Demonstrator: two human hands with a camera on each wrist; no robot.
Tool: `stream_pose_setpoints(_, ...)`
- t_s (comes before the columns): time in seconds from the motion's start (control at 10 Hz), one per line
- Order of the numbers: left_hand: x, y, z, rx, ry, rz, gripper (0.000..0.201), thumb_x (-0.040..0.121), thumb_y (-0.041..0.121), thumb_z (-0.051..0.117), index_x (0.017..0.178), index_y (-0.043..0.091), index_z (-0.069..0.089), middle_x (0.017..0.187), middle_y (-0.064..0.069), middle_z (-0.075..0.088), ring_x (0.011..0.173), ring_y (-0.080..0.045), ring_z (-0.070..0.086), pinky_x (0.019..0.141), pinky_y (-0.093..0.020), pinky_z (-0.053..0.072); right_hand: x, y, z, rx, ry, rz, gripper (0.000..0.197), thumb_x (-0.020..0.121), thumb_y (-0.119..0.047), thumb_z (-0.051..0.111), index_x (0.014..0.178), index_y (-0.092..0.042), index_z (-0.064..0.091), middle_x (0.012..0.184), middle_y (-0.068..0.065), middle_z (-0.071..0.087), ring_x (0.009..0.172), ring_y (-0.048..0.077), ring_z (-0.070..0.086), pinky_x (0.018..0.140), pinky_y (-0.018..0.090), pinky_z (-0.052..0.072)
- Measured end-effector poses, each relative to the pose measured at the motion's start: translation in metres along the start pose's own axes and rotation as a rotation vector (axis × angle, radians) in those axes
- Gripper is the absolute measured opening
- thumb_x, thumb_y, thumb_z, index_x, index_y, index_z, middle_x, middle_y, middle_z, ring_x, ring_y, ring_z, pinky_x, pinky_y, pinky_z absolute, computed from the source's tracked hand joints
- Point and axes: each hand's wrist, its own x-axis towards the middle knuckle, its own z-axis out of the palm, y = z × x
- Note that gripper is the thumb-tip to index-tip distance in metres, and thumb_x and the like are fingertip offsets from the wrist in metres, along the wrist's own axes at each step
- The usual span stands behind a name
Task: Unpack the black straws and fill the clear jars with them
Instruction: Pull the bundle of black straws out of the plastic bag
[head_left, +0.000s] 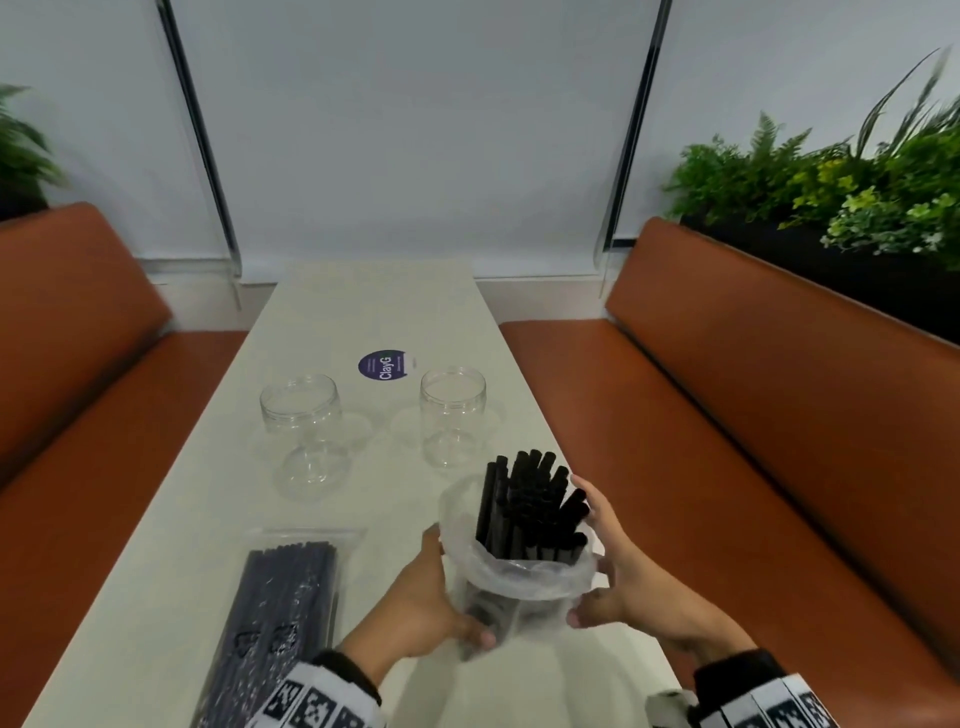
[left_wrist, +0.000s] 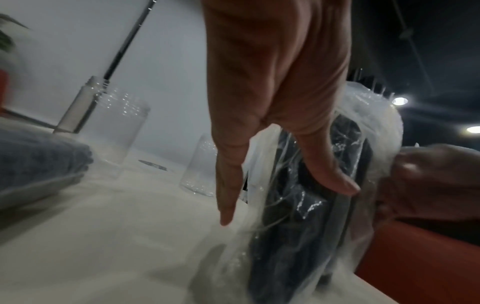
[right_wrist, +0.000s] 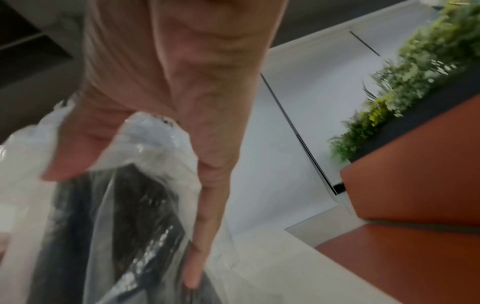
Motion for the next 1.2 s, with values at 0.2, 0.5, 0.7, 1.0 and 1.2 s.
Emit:
stream_pose_setpoints(0.2, 0.006, 0.029, 0.015, -0.135, -0.058, 0.26, 0.012, 0.072, 0.008, 0.073, 0.074, 0.018, 0.067, 0.072, -0.001, 0.07, 0.071, -0.014, 0.066, 0.072, -0.041, 0.057, 0.01, -0.01, 0.015, 0.119, -0.01, -0.067, 0.119, 0.061, 0.003, 0.078, 0.134, -0.044, -0.004, 0.132, -0.026, 0.03, 0.106, -0.03, 0.044, 0.081, 0.009, 0.047)
stream_pose_setpoints(0.5, 0.004, 0.007, 0.011, -0.294, -0.13, 0.205, 0.061, 0.066, 0.001, 0.08, 0.118, 0.027, 0.06, 0.113, 0.011, 0.068, 0.109, -0.005, 0.061, 0.091, -0.025, 0.051, 0.017, -0.001, 0.011, 0.115, 0.077, 0.022, 0.058, 0.068, 0.0, 0.078, 0.12, -0.016, 0.058, 0.118, 0.011, 0.066, 0.109, 0.022, 0.064, 0.087, 0.036, 0.054)
stream_pose_setpoints(0.7, 0.002, 0.019, 0.017, -0.223, -0.071, 0.307, 0.052, 0.071, 0.004, 0.077, 0.113, 0.027, 0.059, 0.108, 0.006, 0.067, 0.105, -0.002, 0.062, 0.09, -0.021, 0.051, 0.013, -0.007, 0.013, 0.057, 0.042, 0.05, 0.05, 0.072, 0.006, 0.074, 0.113, -0.016, 0.054, 0.098, -0.003, 0.07, 0.091, 0.001, 0.067, 0.072, 0.014, 0.052)
stream_pose_setpoints(1.0, 0.002, -0.035, 0.007, 0.823, 0.611, -0.135, 0.045, 0.1, 0.034, 0.036, 0.144, 0.03, 0.027, 0.149, 0.001, 0.039, 0.141, -0.008, 0.025, 0.111, -0.005, 0.011, 0.011, 0.005, 0.017, 0.033, 0.068, 0.053, 0.062, 0.069, 0.002, 0.078, 0.122, -0.02, 0.053, 0.118, 0.0, 0.068, 0.112, 0.013, 0.062, 0.088, 0.024, 0.052)
stream_pose_setpoints(1.2, -0.024, -0.011, -0.011, -0.204, 0.189, -0.142, 0.024, 0.086, 0.023, 0.064, 0.107, 0.018, 0.054, 0.12, -0.005, 0.057, 0.098, -0.018, 0.06, 0.096, -0.032, 0.047, -0.001, 0.002, 0.012, 0.062, 0.142, -0.05, 0.051, 0.067, -0.011, 0.082, 0.113, -0.008, 0.06, 0.113, 0.011, 0.067, 0.11, 0.023, 0.063, 0.096, 0.042, 0.051)
